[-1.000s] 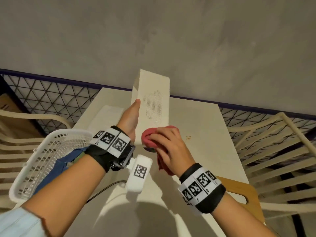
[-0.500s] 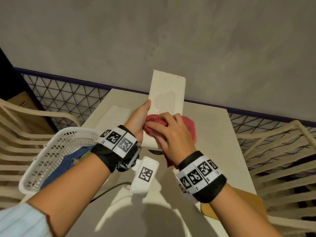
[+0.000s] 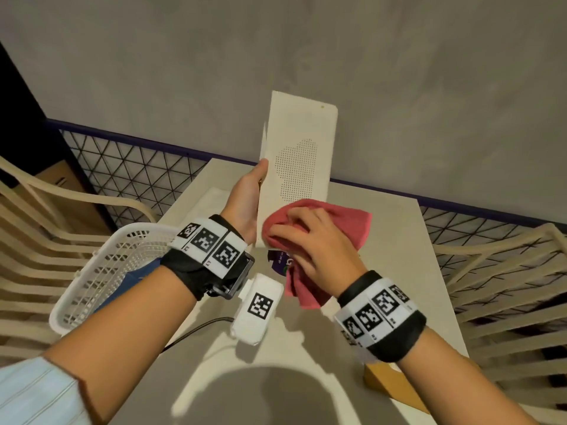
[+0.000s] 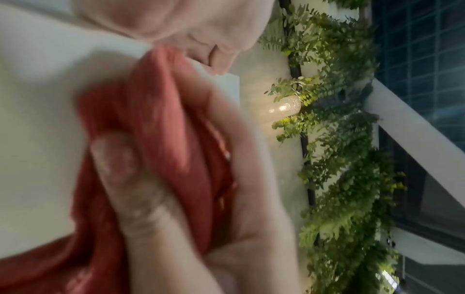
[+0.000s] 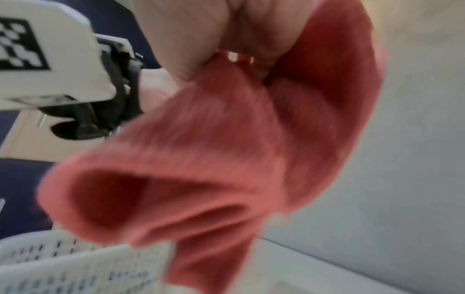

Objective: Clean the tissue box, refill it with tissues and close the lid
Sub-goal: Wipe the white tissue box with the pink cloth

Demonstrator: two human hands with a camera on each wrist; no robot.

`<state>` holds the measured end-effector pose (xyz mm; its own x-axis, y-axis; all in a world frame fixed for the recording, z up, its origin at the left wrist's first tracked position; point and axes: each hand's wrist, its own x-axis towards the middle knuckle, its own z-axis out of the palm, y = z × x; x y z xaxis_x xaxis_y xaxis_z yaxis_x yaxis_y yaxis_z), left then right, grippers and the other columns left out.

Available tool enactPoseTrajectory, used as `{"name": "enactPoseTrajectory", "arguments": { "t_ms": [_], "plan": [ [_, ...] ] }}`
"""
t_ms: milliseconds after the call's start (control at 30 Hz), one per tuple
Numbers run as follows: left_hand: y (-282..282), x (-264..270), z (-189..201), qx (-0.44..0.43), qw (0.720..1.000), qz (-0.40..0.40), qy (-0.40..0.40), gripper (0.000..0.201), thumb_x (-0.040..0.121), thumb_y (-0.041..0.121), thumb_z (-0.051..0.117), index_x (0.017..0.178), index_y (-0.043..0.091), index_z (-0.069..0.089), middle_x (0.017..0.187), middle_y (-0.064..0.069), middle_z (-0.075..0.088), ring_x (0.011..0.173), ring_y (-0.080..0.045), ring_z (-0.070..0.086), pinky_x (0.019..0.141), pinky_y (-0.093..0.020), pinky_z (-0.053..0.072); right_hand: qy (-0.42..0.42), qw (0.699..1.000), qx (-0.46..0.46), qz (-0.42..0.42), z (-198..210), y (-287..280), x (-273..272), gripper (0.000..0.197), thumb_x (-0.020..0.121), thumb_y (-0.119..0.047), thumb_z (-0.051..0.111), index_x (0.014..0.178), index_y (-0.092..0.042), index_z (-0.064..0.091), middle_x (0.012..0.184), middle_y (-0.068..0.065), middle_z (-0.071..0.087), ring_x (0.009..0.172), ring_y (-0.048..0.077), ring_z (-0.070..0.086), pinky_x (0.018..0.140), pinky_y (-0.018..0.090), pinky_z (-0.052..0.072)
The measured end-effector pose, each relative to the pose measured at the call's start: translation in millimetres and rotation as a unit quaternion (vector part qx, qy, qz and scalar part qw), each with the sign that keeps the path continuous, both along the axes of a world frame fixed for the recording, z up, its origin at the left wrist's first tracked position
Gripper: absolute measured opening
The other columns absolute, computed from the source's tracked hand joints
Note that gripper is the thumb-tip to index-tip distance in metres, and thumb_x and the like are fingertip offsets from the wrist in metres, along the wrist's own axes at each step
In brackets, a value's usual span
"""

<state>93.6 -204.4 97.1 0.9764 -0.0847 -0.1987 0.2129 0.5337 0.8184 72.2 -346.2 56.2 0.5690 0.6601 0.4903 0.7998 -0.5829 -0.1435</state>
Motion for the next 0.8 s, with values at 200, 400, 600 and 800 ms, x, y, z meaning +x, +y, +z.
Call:
{"name": "enactPoseTrajectory", "arguments": {
  "t_ms": [200, 400, 600, 800],
  "plan": [
    [1, -7, 3, -0.017, 1.000, 0.002, -0.007, 0.048, 0.098, 0.044, 0.024, 0.097, 0.014, 0.062, 0.076, -0.005, 0.074, 0.076, -0.019, 0.066, 0.076, -0.029, 0.051, -0.043, 0.996, 0.068, -0.034, 6, 1, -2, 0.030, 0.080, -0.022, 0.048, 0.104, -0.025, 0.065, 0.107, 0.010, 0.063, 0.095, 0.021, 0.037, 0.073, 0.034, 0.044],
    [3, -15, -9, -0.018, 1.000, 0.000, -0.003, 0.048, 0.098, 0.044, 0.024, 0.099, 0.016, 0.063, 0.078, -0.003, 0.075, 0.071, -0.017, 0.070, 0.073, -0.031, 0.051, -0.021, 0.999, 0.016, 0.027, -12, -25, -4, 0.032, 0.080, -0.019, 0.051, 0.108, -0.033, 0.054, 0.113, 0.000, 0.050, 0.099, 0.020, 0.040, 0.070, 0.037, 0.052],
    [-10, -13, -11, 0.034, 0.999, 0.018, -0.020, 0.049, 0.098, 0.038, 0.026, 0.117, 0.009, 0.060, 0.104, -0.009, 0.070, 0.099, -0.025, 0.064, 0.088, -0.032, 0.051, 0.010, 0.998, 0.056, 0.009, 11, -10, 10, 0.030, 0.082, -0.018, 0.050, 0.109, -0.026, 0.061, 0.107, 0.010, 0.056, 0.097, 0.022, 0.045, 0.077, 0.038, 0.048],
    [-1, -2, -3, 0.121, 0.986, 0.108, -0.027, 0.038, 0.092, 0.034, 0.039, 0.111, 0.011, 0.063, 0.106, -0.009, 0.067, 0.099, -0.028, 0.062, 0.091, -0.038, 0.047, 0.012, 0.976, 0.151, -0.156, 32, 19, 32, 0.031, 0.091, -0.022, 0.050, 0.122, -0.018, 0.051, 0.131, 0.015, 0.041, 0.114, 0.031, 0.041, 0.092, 0.041, 0.043]
  ]
}}
